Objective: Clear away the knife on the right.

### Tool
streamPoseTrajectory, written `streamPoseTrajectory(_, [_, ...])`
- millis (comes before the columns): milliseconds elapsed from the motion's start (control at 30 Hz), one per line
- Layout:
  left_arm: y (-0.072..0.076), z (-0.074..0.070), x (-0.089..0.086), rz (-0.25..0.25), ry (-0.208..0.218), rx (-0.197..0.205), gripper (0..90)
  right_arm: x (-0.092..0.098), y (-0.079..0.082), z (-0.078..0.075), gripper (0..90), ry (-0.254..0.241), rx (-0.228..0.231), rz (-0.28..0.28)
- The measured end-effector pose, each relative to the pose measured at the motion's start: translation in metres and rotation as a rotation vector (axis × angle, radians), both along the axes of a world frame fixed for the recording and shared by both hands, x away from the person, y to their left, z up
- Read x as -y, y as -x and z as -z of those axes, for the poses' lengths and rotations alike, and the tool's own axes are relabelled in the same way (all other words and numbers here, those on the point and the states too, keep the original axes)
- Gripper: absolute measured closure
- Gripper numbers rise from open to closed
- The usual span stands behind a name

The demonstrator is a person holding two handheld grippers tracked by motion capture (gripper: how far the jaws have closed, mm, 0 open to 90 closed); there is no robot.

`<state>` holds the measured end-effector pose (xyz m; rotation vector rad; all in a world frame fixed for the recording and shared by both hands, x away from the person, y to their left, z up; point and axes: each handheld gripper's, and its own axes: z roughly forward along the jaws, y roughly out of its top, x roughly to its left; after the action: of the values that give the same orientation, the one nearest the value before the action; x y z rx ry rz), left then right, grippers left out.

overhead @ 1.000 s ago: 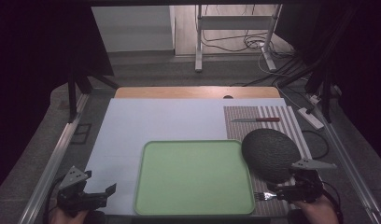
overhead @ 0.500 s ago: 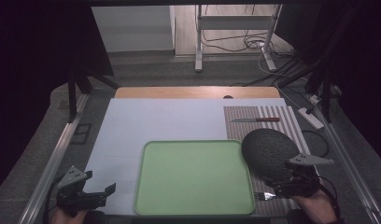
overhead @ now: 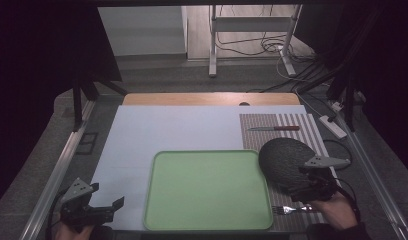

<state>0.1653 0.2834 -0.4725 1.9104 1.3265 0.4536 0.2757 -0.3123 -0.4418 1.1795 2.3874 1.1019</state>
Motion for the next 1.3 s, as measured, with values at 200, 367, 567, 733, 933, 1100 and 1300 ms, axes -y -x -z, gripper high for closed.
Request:
streamPoseTrajectory(200, [0.000, 0.000, 0.000, 0.002, -0.003, 0.005, 0.0, -0.005, -0.014, -0.001, 0.0, 0.010, -0.001, -0.017])
streamPoseTrajectory(367, [0.000, 0.000, 0.001, 0.002, -0.007, 0.004, 0.0, -0.005, -0.029, 0.000, 0.0, 0.013, -0.012, -0.014])
streamPoseTrajectory(567, [0.000, 0.000, 0.001, 0.011, -0.004, 0.000, 0.0, -0.007, -0.045, 0.000, 0.0, 0.016, -0.011, 0.007])
streamPoseTrajectory(733, [-0.001, 0.000, 0.000, 0.024, 0.008, -0.009, 0.1, -0.010, -0.060, 0.001, 0.0, 0.036, -0.009, 0.027])
streamPoseTrajectory(933, [-0.001, 0.000, 0.000, 0.029, 0.008, -0.012, 0.6, -0.014, -0.079, 0.003, 0.0, 0.058, -0.008, 0.043])
streamPoseTrajectory(1100, [-0.002, 0.001, 0.001, 0.034, 0.004, -0.016, 0.7, -0.014, -0.095, 0.006, 0.0, 0.072, -0.016, 0.069])
streamPoseTrajectory(1300, [-0.003, 0.001, 0.001, 0.037, -0.001, -0.020, 0.6, -0.016, -0.115, 0.011, 0.0, 0.113, -0.026, 0.094])
